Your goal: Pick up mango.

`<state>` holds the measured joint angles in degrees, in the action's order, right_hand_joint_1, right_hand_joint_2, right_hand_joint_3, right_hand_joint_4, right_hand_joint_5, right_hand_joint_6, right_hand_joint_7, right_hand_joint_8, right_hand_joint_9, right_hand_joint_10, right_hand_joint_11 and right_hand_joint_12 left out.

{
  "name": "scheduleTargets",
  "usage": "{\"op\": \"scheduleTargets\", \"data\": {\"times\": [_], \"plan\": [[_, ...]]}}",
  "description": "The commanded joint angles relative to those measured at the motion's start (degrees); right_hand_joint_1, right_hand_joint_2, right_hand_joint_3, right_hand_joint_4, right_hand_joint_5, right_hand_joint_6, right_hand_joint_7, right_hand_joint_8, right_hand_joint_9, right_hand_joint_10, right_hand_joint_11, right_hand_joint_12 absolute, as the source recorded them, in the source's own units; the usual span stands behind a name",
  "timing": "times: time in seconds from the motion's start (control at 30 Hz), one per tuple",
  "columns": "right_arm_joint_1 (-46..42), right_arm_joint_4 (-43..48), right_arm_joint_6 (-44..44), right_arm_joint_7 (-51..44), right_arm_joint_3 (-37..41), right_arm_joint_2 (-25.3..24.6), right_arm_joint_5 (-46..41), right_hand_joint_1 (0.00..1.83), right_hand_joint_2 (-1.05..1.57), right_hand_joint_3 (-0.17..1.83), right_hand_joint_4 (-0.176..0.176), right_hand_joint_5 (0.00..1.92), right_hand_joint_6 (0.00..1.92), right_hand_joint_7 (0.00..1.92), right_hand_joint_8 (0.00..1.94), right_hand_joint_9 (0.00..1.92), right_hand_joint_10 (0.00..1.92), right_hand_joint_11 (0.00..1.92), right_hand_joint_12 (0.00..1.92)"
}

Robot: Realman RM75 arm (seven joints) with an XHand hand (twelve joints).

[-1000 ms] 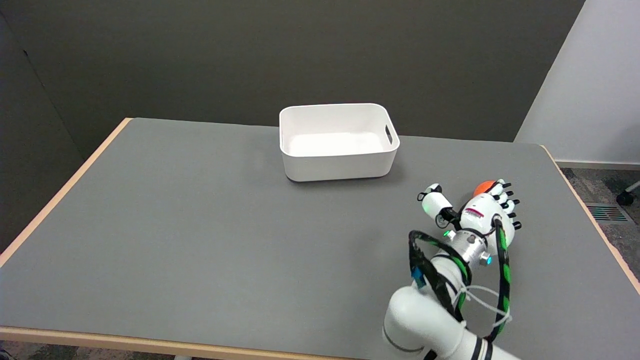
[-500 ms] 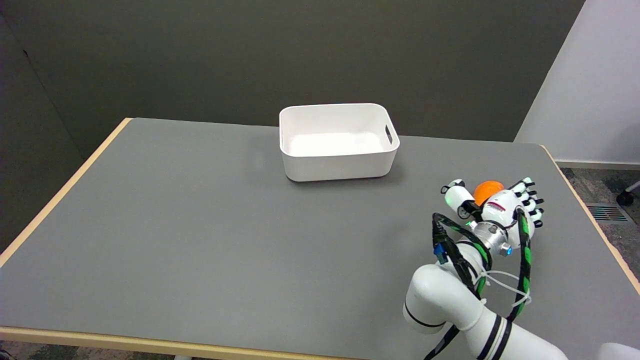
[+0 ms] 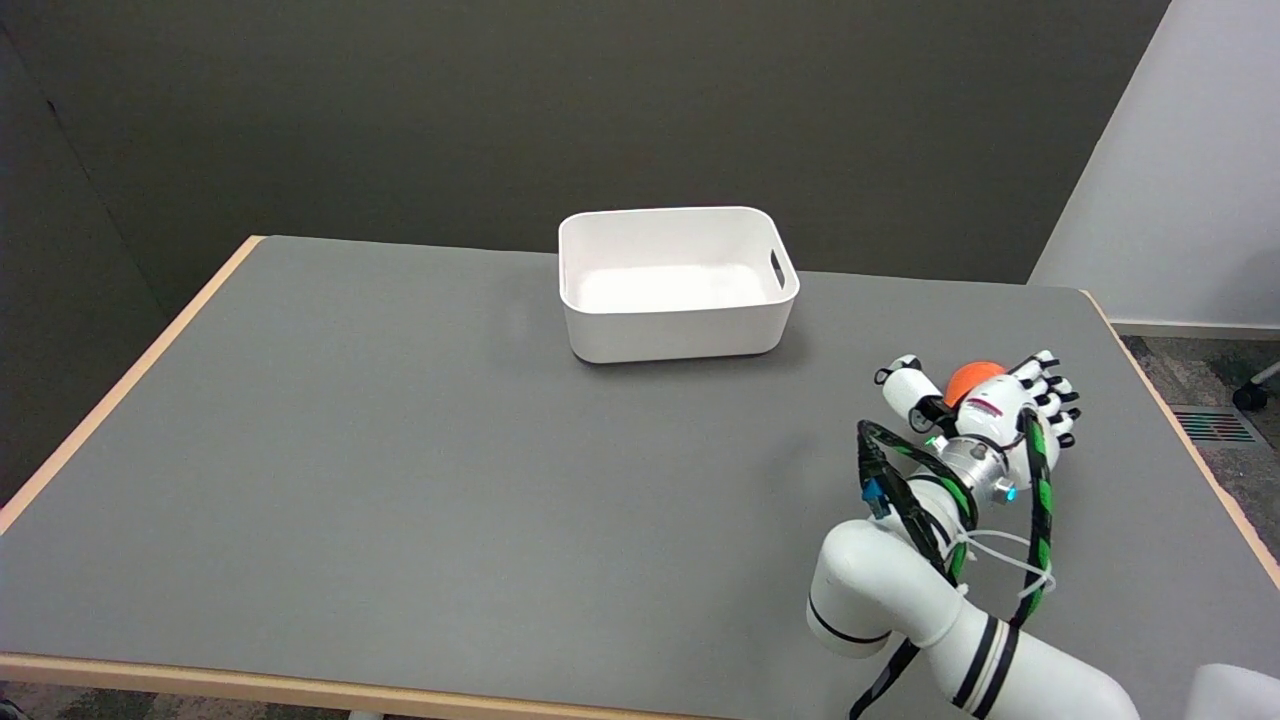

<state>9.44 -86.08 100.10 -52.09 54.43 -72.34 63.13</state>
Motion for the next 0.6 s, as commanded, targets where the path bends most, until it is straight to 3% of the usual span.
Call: {"op": "scheduleTargets", "data": {"times": [0.03,0.37,0.43,0.6], "plan": [[5.3,9.7,-7.4,3.9,0.7,0.6,-7.7,0.43,0.72,0.64,-0.176,0.00,0.16,0.00,0.00,0.00,0.00,0.00,0.67],[4.9,12.1,-9.8,3.9,4.4,0.7,-10.0,0.44,0.72,0.64,-0.176,0.00,0.17,0.00,0.00,0.00,0.00,0.00,0.64],[4.4,11.9,-9.7,3.9,4.6,0.6,-10.0,0.44,0.66,0.81,-0.176,0.00,0.16,0.00,0.00,0.00,0.00,0.00,0.65],[3.5,11.7,-9.4,3.9,4.8,0.4,-9.9,0.44,0.68,0.81,-0.176,0.00,0.16,0.00,0.00,0.00,0.00,0.00,0.65]]}}
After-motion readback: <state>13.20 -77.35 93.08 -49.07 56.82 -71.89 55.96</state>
